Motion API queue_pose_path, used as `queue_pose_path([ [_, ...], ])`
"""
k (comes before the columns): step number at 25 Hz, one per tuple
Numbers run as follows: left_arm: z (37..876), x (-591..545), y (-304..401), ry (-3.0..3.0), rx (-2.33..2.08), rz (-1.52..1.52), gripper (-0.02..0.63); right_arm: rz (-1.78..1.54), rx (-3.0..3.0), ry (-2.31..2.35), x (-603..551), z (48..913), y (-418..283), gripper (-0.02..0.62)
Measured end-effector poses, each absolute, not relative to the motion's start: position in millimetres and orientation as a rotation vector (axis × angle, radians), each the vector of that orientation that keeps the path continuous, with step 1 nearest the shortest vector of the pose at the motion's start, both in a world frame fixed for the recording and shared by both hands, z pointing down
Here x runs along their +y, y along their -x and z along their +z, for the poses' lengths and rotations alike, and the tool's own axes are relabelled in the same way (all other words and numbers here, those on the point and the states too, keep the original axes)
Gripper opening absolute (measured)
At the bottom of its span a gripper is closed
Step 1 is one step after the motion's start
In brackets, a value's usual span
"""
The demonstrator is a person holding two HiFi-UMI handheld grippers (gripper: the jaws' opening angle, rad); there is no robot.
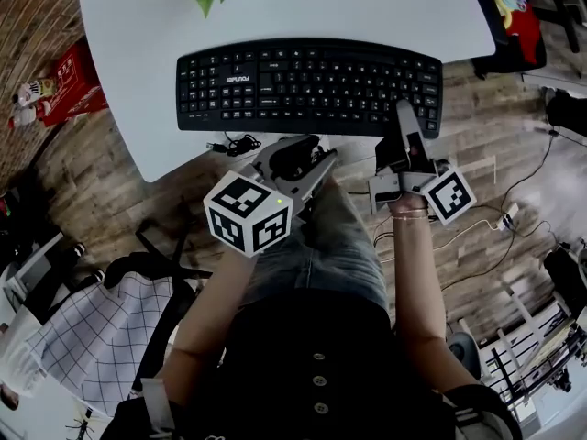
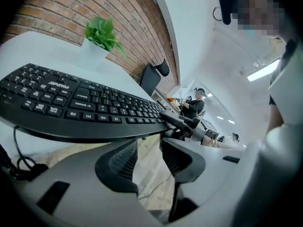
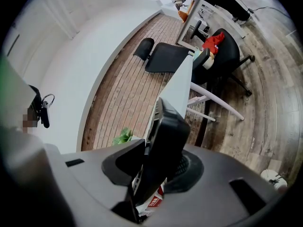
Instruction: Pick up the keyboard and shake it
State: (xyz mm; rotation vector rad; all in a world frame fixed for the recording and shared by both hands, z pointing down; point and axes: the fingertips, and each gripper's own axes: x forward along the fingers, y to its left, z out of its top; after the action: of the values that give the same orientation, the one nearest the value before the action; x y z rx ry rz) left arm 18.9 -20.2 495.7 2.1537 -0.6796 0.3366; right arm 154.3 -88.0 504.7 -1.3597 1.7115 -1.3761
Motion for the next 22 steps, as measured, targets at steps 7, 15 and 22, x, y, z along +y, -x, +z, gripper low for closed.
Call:
queue_pose_path([
  [7,511.5,-27.0,-18.2,-2.041,-0.672,0.265,0.271,-1.379,1.739,1.347,-86.6,497.5,-153.0,0.123],
  [15,513.6,-47.5,-1.7,-1.808,-0.676,-0.055,0.295,-1.397,1.751,1.339,-82.3,495.0,-152.1,0.123],
  [22,513.2,-63.8,9.9,-1.712,-0.714,-0.208,0.295,-1.418,1.773,1.325,-79.3,493.5,-151.1,0.121],
])
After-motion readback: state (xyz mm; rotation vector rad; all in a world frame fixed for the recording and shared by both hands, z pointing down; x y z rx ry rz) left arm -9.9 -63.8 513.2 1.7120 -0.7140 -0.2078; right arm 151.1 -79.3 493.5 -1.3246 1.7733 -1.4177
